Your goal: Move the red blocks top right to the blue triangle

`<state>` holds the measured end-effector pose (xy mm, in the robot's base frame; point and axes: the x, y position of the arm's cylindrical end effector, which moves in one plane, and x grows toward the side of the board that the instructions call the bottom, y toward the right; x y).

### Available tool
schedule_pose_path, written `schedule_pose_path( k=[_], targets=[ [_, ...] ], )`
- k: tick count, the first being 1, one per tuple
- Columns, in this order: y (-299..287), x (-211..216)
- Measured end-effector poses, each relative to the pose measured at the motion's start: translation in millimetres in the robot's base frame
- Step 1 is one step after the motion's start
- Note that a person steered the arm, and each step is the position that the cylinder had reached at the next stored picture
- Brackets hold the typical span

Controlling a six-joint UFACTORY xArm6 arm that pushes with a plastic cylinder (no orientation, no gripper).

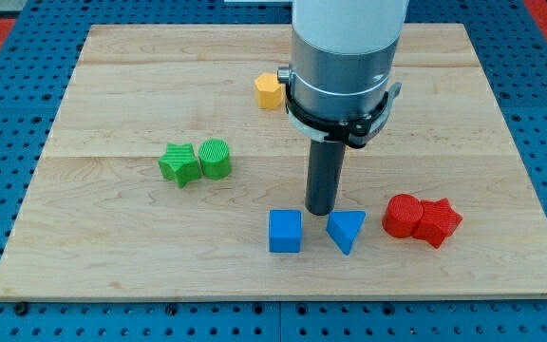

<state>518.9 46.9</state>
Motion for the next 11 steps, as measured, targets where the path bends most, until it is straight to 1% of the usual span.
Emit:
schedule_pose_path(
  k=[4, 5, 6, 7, 8, 9, 10, 11],
  targets=[
    [2, -4],
    [24, -4],
    [67, -22],
    [128, -47],
    [207, -47],
    [267, 21],
    [227, 67],
    [150, 56]
  ],
)
